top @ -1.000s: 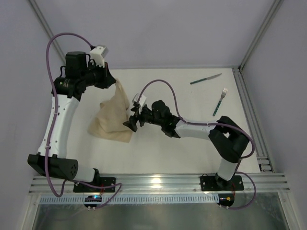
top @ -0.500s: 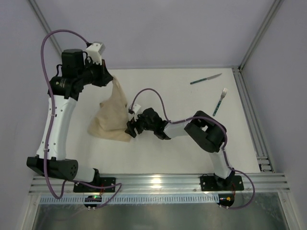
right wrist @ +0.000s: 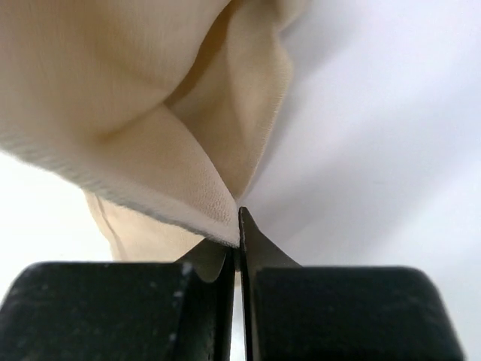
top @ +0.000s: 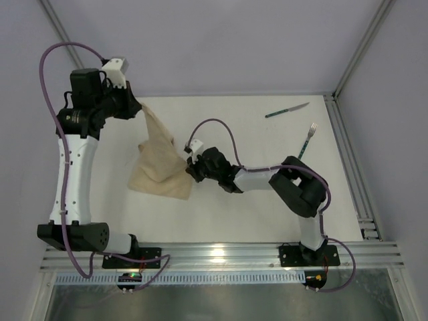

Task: Fold the napkin into a case and place the utensils inside
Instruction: Flatten out the crumpled napkin at the center of the board.

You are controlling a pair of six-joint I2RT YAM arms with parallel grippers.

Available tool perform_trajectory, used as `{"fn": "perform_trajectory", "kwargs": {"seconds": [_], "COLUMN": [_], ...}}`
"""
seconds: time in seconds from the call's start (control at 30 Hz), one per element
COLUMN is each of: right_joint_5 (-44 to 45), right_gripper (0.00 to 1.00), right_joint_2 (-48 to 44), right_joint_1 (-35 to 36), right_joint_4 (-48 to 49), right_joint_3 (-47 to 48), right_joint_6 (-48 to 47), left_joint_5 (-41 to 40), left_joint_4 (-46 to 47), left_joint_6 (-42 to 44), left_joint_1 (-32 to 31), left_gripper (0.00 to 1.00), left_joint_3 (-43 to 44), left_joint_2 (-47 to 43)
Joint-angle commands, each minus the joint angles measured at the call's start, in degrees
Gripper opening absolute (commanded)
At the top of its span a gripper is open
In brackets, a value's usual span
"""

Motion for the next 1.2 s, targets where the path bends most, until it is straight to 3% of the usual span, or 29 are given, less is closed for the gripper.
{"fn": "perform_trajectory", "kwargs": {"seconds": [0.0, 0.23, 0.4, 0.63, 0.83, 1.0, 1.17], "right_joint_5": [11.9, 27.0, 34.6, 35.9, 34.2, 27.8, 26.5], "right_gripper": [0.04, 0.04, 0.04, 0.04, 0.04, 0.04, 0.04], "right_joint_2": [-12.7, -27.3, -31.3, -44.3, -51.9, -54.4, -53.7], "right_joint_1": [-3.2, -8.8, -8.8, -5.0, -0.2, 0.7, 0.2], "right_joint_4": [-7.4, -27.6, -42.7, -53.1, -63.0, -67.8, -64.7], "right_joint_3": [1.7, 7.1, 19.2, 21.9, 25.8, 30.9, 32.2], "right_joint_6": [-6.1, -20.8, -26.8, -26.8, -20.9, -14.3, -15.0], "left_joint_5": [1.7, 3.3, 2.0, 7.0, 16.0, 15.2, 10.3], "left_joint_4": [0.4, -2.4, -4.8, -12.0, -23.9, -27.3, -21.6], "left_joint_6": [-0.3, 2.1, 4.8, 9.5, 11.5, 11.6, 8.6], "left_joint_1": [6.5, 11.8, 11.8, 11.9, 11.8, 11.8, 11.9], "left_gripper": [0.00, 0.00, 0.00, 0.00, 0.00, 0.00, 0.00], "left_joint_3": [1.9, 6.3, 11.1, 13.9, 22.1, 29.1, 26.4], "left_joint_2": [-2.5, -4.7, -5.6, -9.7, -11.3, -10.6, -8.2]}}
